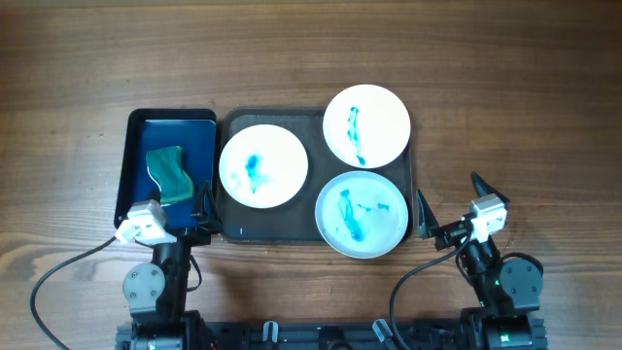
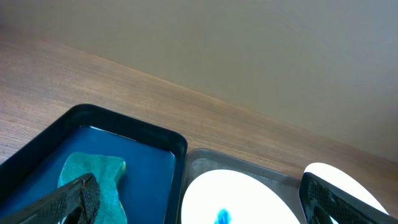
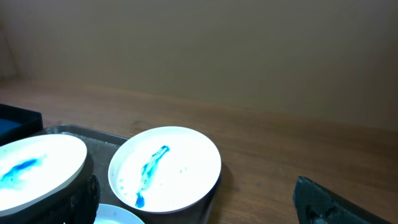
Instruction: Clean dirty plates on tray and stack at the side
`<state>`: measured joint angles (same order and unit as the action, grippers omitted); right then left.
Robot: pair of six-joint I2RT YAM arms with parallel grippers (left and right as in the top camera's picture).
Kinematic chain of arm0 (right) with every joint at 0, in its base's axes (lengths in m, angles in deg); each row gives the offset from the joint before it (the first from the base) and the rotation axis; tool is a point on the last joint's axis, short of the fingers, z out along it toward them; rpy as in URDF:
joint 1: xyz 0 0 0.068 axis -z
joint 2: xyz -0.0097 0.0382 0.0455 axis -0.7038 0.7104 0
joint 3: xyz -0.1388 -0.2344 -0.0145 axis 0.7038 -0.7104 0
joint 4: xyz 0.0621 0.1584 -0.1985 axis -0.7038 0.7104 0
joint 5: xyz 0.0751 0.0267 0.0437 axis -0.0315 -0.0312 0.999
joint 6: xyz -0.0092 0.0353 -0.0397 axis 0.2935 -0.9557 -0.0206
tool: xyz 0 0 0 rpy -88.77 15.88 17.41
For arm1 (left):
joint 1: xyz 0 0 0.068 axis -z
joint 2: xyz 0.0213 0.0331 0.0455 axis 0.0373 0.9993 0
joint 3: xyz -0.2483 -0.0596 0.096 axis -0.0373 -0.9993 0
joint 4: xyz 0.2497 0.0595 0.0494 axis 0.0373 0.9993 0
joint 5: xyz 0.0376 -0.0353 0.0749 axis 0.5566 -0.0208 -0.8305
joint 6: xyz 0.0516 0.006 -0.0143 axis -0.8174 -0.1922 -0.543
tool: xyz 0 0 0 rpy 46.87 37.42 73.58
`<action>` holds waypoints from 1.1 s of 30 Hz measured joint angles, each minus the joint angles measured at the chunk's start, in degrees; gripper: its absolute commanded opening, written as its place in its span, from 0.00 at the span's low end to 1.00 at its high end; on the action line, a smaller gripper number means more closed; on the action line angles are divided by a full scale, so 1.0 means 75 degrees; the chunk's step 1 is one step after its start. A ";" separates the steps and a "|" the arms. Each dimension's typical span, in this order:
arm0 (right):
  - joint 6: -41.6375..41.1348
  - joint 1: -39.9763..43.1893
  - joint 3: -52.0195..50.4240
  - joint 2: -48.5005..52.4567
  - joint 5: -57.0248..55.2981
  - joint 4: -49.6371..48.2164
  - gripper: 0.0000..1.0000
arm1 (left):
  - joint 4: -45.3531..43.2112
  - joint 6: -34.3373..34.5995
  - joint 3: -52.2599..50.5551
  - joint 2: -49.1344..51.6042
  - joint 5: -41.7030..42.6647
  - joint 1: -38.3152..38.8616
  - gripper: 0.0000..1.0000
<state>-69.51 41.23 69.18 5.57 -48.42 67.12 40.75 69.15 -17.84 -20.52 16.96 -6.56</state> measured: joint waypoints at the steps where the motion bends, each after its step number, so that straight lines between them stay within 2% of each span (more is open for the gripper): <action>1: -0.0026 0.0000 0.0000 0.0000 0.0026 0.0000 1.00 | 0.0000 0.0000 0.0000 0.0000 0.0000 0.0000 1.00; 9: -0.0367 0.0000 0.0006 0.0058 0.0373 -0.0035 1.00 | -0.0035 0.0000 0.0000 0.0000 0.0187 0.0000 1.00; 13: -0.0329 0.0000 0.0778 0.1099 0.0699 0.0280 1.00 | 0.0411 0.0006 0.0216 0.0356 0.0720 0.0000 1.00; 15: -0.0210 0.0000 0.1784 0.2028 0.0871 0.0717 1.00 | 0.0918 0.0006 0.0915 0.1139 0.0959 0.0000 1.00; 18: -0.0047 -0.0012 0.3657 0.3596 0.1128 0.2192 1.00 | 0.1883 0.0006 0.2518 0.2355 0.1154 0.0000 1.00; 21: 0.0050 -0.0015 0.5957 0.5455 0.1247 0.4025 1.00 | 0.3523 -0.0006 0.4631 0.4185 0.1250 0.0000 1.00; 22: 0.0055 -0.0012 0.6598 0.5957 0.1300 0.4639 1.00 | 0.3692 -0.0032 0.4940 0.4514 0.1247 0.0000 1.00; 23: 0.0067 -0.0015 0.7525 0.6709 0.1361 0.5356 1.00 | 0.4663 -0.0096 0.5948 0.5479 0.1271 0.0000 1.00; 25: 0.0061 -0.0012 0.8699 0.7729 0.1626 0.6461 1.00 | 0.5697 -0.0201 0.7300 0.6805 0.1239 0.0000 1.00; 27: 0.0064 -0.0015 0.9433 0.8731 0.1909 0.6744 1.00 | 0.6473 -0.0245 0.8699 0.8271 0.1209 0.0000 1.00; 28: -0.0070 -0.0012 0.9466 0.9043 0.2110 0.6770 0.94 | 0.6522 -0.0259 0.8993 0.8734 0.1209 0.0000 1.00; 31: -0.0423 -0.0152 0.9468 0.9952 0.3048 0.6318 0.78 | 0.6554 -0.0256 0.9119 0.9617 0.1209 0.0000 1.00; 33: -0.1070 -0.0562 0.9471 1.0439 0.3112 0.5933 0.74 | 0.6577 -0.0259 0.9119 0.9935 0.1209 -0.0003 1.00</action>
<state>-77.53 37.01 140.21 83.86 -25.08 111.62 90.08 67.21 50.55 53.99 26.03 -6.59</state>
